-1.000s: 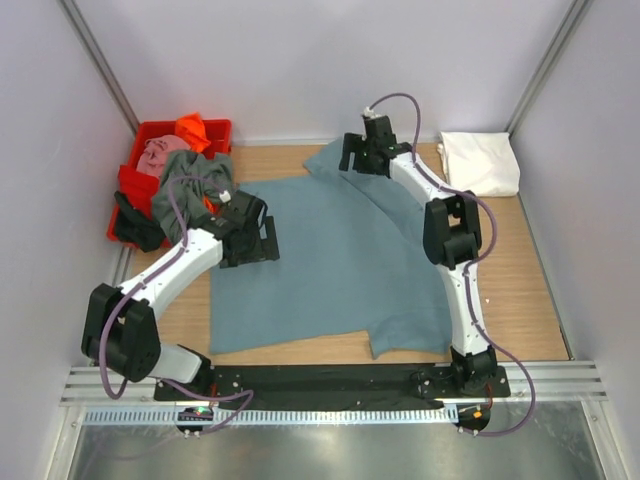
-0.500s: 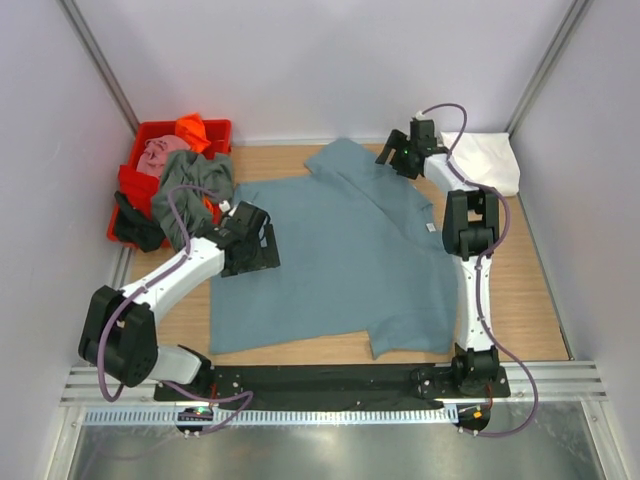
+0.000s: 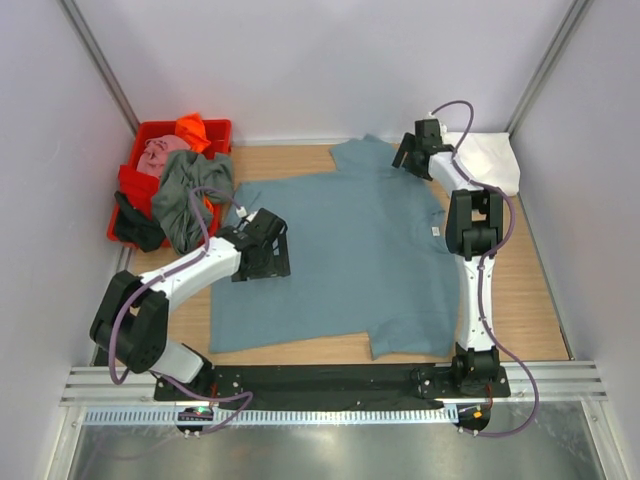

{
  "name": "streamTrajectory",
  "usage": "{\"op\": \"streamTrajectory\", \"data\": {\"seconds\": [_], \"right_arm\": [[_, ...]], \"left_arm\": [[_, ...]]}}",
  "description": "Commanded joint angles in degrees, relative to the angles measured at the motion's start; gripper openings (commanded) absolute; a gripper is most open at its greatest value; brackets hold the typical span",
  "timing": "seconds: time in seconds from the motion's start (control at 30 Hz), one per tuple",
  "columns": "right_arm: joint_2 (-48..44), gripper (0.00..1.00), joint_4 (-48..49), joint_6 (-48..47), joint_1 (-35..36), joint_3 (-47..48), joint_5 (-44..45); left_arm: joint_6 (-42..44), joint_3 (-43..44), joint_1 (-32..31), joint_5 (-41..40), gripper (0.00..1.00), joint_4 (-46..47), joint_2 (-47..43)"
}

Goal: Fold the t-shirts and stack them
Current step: Flatten the tshirt out

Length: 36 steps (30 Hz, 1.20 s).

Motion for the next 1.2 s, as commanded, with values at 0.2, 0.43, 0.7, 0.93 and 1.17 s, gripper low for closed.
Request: {"op": "streamTrajectory", "data": {"seconds": [0.2,0.43,0.7,0.93,1.17], "right_arm": [[2.85,0.8,-11.6,-2.41,-3.13,4.31,18.42],[5.91,0.83,-15.01,-4.34,-3.39,13.43,19.14],[-1.45,0.89,-12.22,-6.1,-0.15,16.18,3.75],[-24.81,0.92,-7.57,-3.03,4.95,-6.46,-0.65],[-50.14,0.92,4.3,5.67,10.84,-51.9,-1.79]], "left_arm": [[-1.6,-1.46,-1.52,-2.66,0.96,0.4,-1.85],[-4.85,-1.81,-6.61,-2.84,0.96,0.23,-0.18],[-15.22,-4.1,-19.61,-0.55,0.97,2.86,4.12],[-17.61,4.24,-27.01,-7.29,0.96,-5.02,3.7],[1.96,29.78,-12.81,-18.29,0.94,-12.08,11.58]]}}
